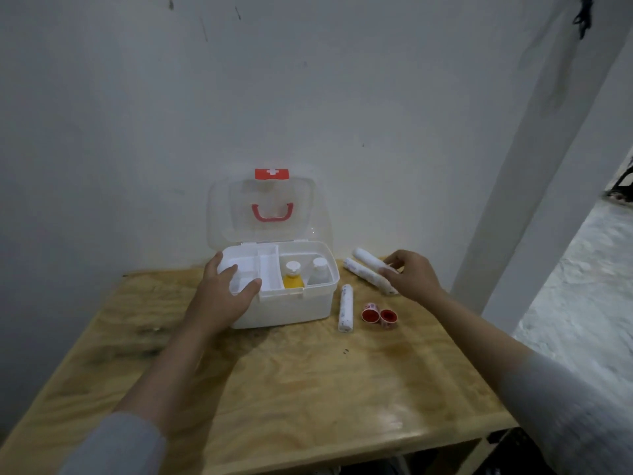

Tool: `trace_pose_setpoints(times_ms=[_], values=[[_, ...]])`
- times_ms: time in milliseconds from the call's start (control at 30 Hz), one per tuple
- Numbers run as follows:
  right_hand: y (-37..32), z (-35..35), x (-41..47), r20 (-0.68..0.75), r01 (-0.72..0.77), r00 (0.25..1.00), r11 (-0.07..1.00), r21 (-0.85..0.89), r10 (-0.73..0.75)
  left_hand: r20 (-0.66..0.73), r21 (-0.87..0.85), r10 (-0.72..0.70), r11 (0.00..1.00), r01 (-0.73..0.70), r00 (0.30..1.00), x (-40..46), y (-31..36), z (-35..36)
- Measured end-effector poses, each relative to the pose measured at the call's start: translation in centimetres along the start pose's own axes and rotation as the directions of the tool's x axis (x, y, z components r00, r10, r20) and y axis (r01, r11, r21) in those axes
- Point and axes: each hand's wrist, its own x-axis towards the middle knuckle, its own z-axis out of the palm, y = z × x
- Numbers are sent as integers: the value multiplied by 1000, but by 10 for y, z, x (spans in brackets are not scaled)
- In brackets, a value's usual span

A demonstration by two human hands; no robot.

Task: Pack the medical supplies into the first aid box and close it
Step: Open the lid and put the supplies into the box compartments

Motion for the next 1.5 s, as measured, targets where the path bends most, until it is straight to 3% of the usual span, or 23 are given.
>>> trace_pose_setpoints(times_ms=[200, 333, 500, 700, 867, 967, 1133, 1500], values=[[-13, 44, 26, 68, -48, 996, 989, -143, 58, -17, -1, -11, 1000, 11, 1000, 0, 1, 1], [-14, 60, 28, 4, -62, 998, 961, -269, 66, -16, -13, -4, 1000, 4, 1000, -1, 0, 1], [-8, 65, 31, 109, -127, 984, 981, -148, 144, -24, -4, -4, 1000, 4, 1000, -1, 2, 1], [0, 61, 34, 160, -44, 985, 985, -165, 71, -20, 0, -10, 1000, 10, 1000, -1, 2, 1], [-5, 47, 36, 34, 27, 999, 995, -96, -24, -19, -7, -11, 1000, 11, 1000, 0, -1, 2], [-12, 28, 41, 109, 108, 990, 979, -173, -90, -29, -14, -15, 1000, 15, 999, 0, -1, 2], [-11, 34, 35, 272, 72, 962, 963, -259, 1, -34, -14, -15, 1000, 14, 999, 0, 0, 3], [-19, 64, 34, 191, -43, 977, 969, -243, 91, -42, -15, -14, 1000, 13, 999, 1, -1, 4]])
